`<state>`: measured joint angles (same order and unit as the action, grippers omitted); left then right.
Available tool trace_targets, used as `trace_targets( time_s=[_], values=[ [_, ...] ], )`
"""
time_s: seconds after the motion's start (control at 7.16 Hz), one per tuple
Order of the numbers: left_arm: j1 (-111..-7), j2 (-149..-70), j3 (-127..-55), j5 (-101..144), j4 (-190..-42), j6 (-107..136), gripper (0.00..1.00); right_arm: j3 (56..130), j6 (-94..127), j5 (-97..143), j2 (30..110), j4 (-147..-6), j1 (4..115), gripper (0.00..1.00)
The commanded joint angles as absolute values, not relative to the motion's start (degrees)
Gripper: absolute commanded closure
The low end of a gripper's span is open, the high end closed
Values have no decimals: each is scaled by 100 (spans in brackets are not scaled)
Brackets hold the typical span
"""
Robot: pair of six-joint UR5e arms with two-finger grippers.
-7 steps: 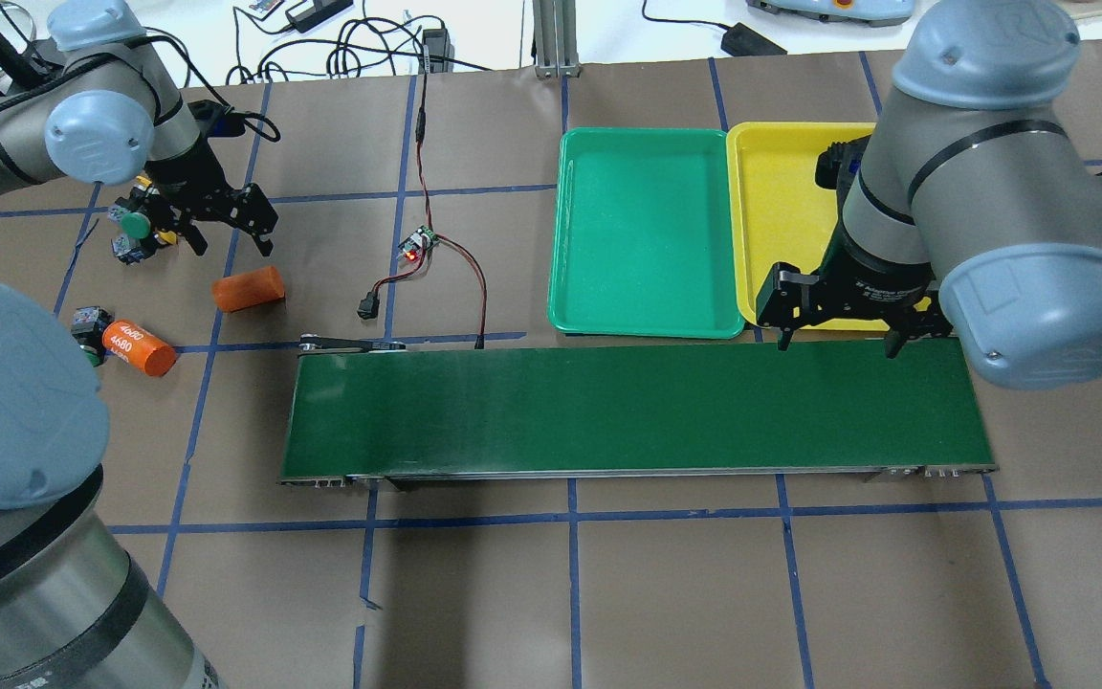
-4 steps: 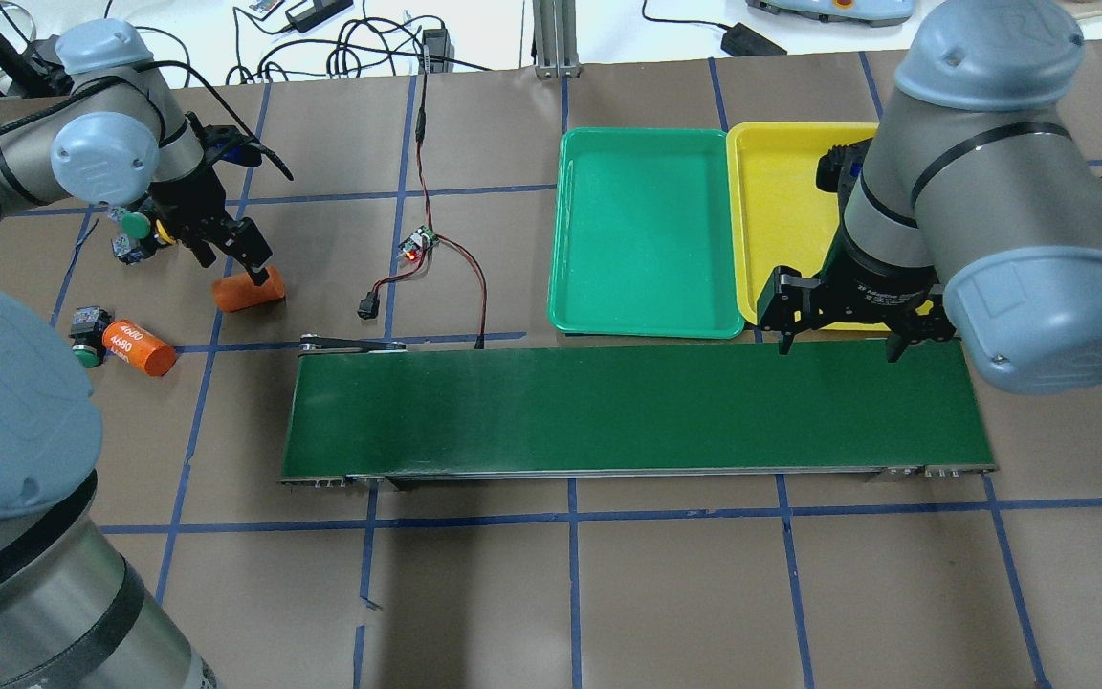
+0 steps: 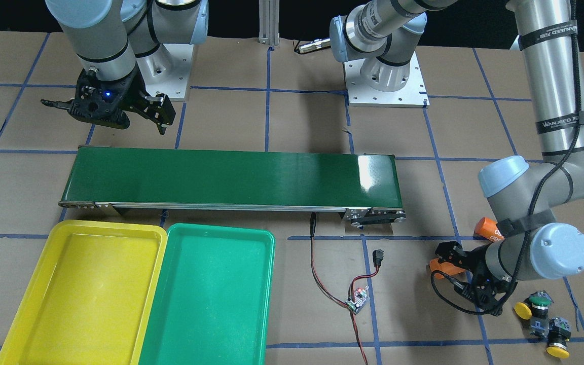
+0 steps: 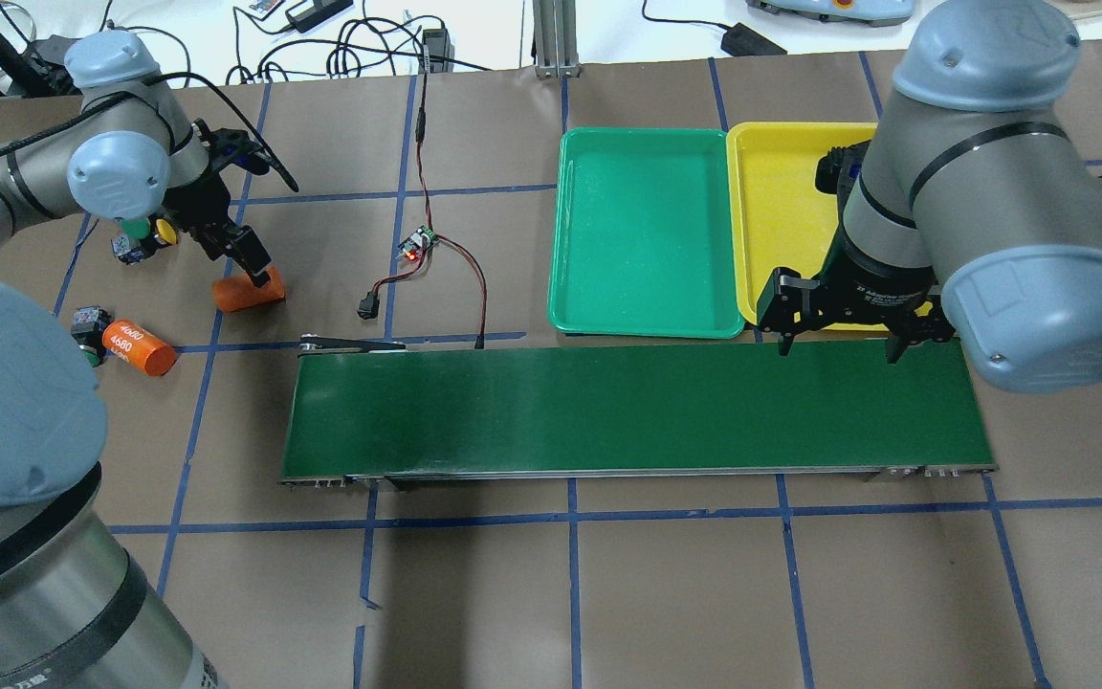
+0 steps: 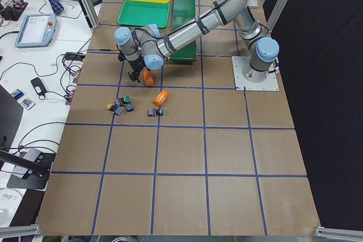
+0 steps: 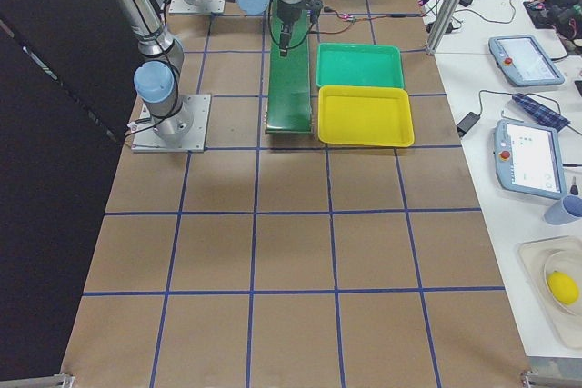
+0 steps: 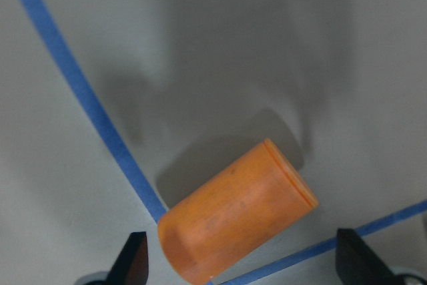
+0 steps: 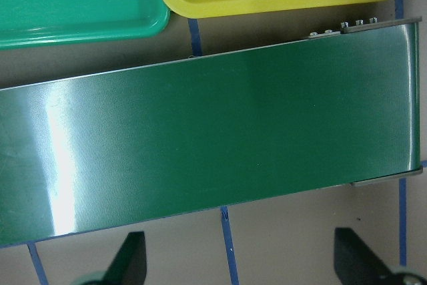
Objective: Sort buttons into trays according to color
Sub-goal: 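Close the left gripper on the small orange cylinder and lift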
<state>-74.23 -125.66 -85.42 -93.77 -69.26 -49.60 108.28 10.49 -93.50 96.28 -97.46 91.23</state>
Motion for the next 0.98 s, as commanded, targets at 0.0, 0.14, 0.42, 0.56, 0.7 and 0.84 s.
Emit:
trace_targets(
  time_s=[0.0,0.14,0.42,0.56,0.7,0.84],
  values=[
    [-7409,-12542,-8928,-9378,-6673,-4922,0,10837,1055,-9343,9677,-9738,9123,0],
    [-7409,-12568,-8938,-9395,-6366,-4965,27,10846,1046,-9325,9598,-9764,9123,0],
    [-7427,-12463,-8938,-9413,-6398,-4966,20,10898,1055,-9351,9632,-9730,9123,0],
    [-7418,-12463,-8886,-9370,-6398,-4975,34,10916,1055,-9360,9737,-9625,9123,0],
    [-7461,-12332,-8807,-9378,-6459,-4975,99,10907,1055,-9369,9695,-9624,9123,0],
    [-7558,-12087,-8972,-9387,-6503,-4975,100,10916,1055,-9308,9660,-9676,9123,0]
  ],
)
